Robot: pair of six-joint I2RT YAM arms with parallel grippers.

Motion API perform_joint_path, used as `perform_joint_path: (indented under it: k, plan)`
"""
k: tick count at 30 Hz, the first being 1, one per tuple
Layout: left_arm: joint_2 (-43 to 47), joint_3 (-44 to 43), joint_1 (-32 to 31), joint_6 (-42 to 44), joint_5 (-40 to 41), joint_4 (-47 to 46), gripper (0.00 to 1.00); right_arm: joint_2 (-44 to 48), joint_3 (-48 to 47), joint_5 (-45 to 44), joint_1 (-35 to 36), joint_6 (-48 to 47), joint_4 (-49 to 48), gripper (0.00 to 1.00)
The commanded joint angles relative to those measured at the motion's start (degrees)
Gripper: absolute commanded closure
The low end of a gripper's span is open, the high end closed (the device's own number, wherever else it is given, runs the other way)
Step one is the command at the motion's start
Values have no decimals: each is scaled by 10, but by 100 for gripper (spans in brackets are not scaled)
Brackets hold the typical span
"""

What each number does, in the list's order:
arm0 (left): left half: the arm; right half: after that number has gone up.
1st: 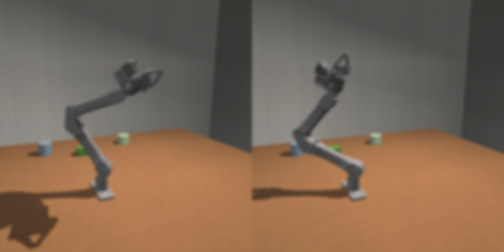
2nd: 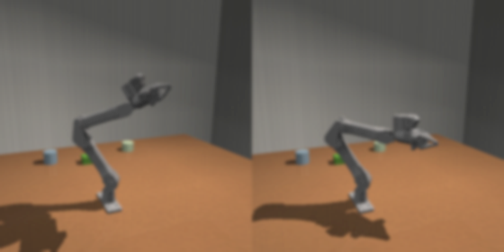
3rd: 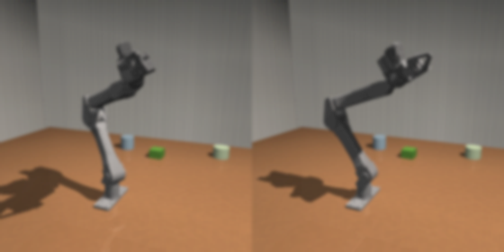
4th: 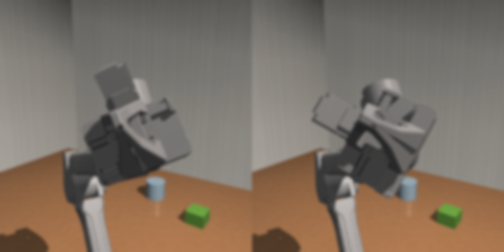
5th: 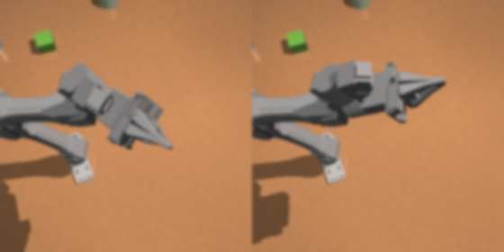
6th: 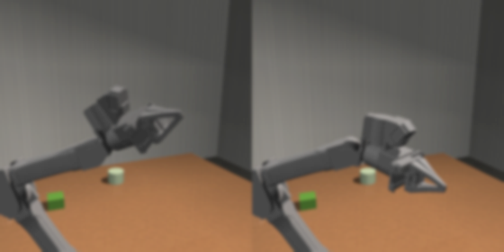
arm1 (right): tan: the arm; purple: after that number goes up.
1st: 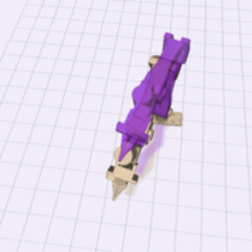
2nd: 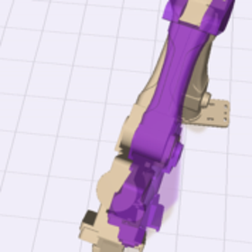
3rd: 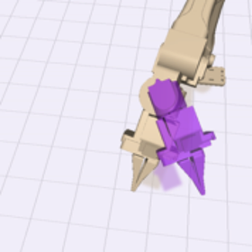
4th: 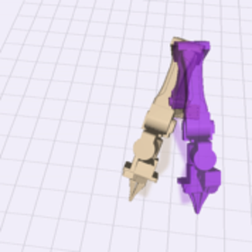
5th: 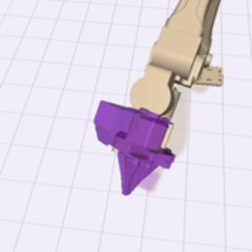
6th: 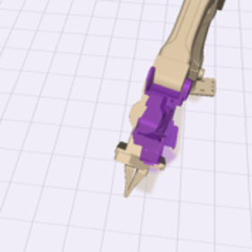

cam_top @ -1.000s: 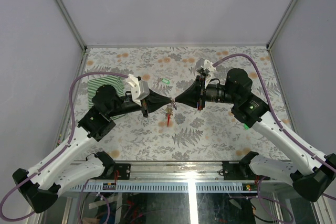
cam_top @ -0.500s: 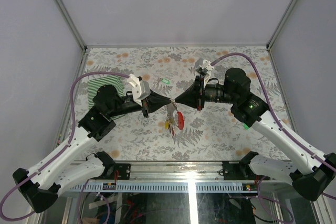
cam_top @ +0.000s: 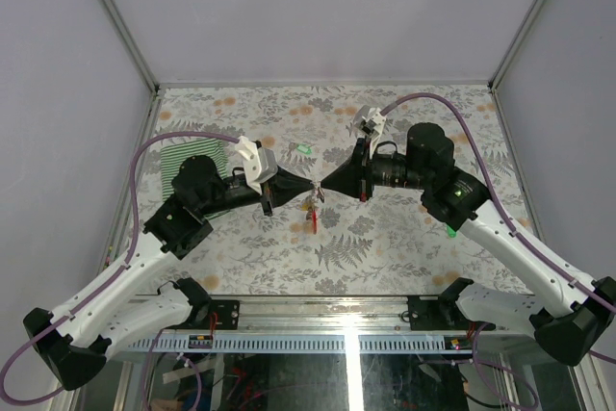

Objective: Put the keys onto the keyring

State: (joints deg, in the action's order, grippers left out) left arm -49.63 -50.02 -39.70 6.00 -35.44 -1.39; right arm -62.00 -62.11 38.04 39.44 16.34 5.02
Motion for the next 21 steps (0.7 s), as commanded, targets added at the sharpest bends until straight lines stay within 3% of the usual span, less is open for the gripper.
perform_joint_path:
  k: [1, 21]
  plan:
    - [9, -22, -2, 11, 8, -39, 100, -5, -21, -38, 3, 5, 32, 100]
    - [8, -25, -5, 13, 27, -25, 100, 18, -28, -61, 3, 3, 13, 100]
